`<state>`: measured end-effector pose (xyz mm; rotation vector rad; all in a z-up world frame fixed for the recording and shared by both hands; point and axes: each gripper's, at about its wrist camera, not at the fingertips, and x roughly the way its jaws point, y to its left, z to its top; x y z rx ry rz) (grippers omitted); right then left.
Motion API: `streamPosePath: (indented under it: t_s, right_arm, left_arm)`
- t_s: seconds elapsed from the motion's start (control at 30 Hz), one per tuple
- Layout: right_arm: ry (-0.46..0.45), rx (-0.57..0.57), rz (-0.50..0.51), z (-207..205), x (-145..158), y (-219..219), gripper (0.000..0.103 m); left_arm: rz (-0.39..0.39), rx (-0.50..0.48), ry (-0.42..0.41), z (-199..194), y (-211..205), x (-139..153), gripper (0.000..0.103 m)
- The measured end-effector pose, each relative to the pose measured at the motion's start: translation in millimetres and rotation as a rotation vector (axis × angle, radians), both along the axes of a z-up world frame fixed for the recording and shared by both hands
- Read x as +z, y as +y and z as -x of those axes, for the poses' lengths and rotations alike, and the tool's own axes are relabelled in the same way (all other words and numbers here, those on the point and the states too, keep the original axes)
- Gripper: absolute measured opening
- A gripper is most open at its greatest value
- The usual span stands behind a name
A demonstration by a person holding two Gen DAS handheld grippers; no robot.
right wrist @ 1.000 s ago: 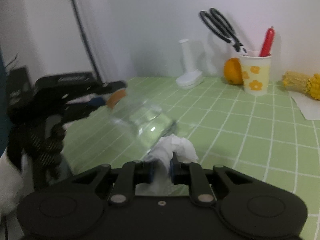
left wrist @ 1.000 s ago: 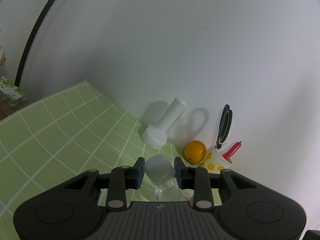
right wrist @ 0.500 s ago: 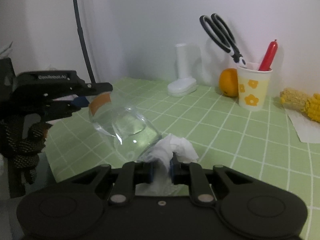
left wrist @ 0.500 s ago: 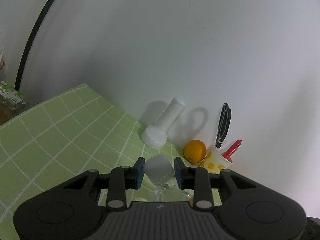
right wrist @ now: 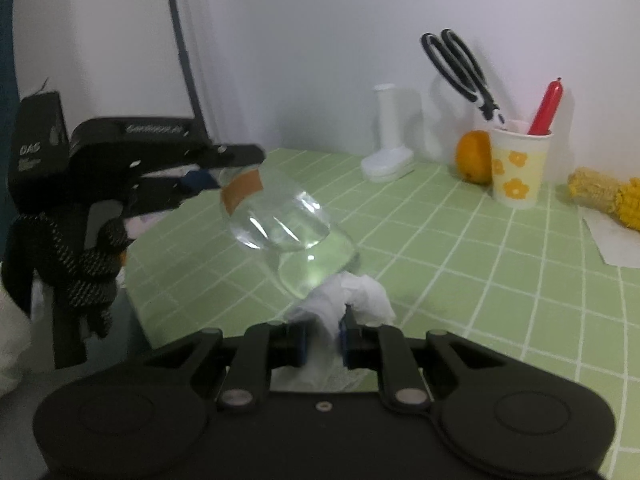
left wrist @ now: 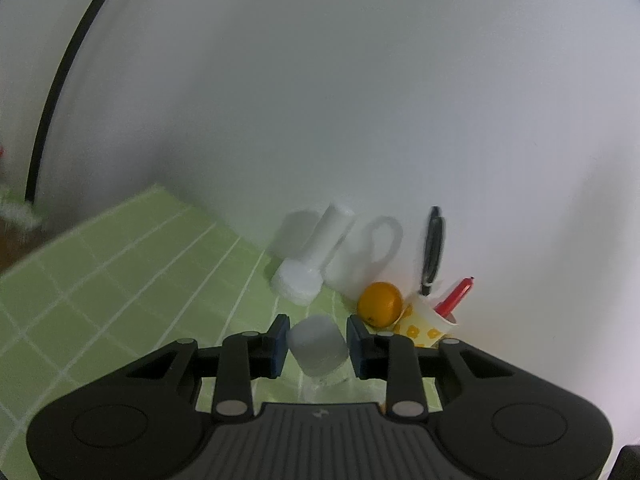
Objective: Clean container
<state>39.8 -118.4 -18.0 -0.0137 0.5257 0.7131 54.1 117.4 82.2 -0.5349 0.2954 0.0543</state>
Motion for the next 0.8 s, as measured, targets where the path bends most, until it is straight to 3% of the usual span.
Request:
streamPosePath:
  t_s: [0.17,0.63,0.8]
  right_arm:
    - [0.031,-0.054,-0.108,10,2,-25,0.016]
    - [0.079,-0.183,-0.229,2,0,-45,0.016]
    - [0.098,-0.217,-0.265,-11,-3,-46,0.016]
  left_arm:
    - [-0.132,-0.042,-0.028,0,-26,17,0.032]
    - [-0.264,-0.158,-0.049,0,-84,20,0.027]
    - [-0.349,-0.182,-0.057,-1,-106,19,0.028]
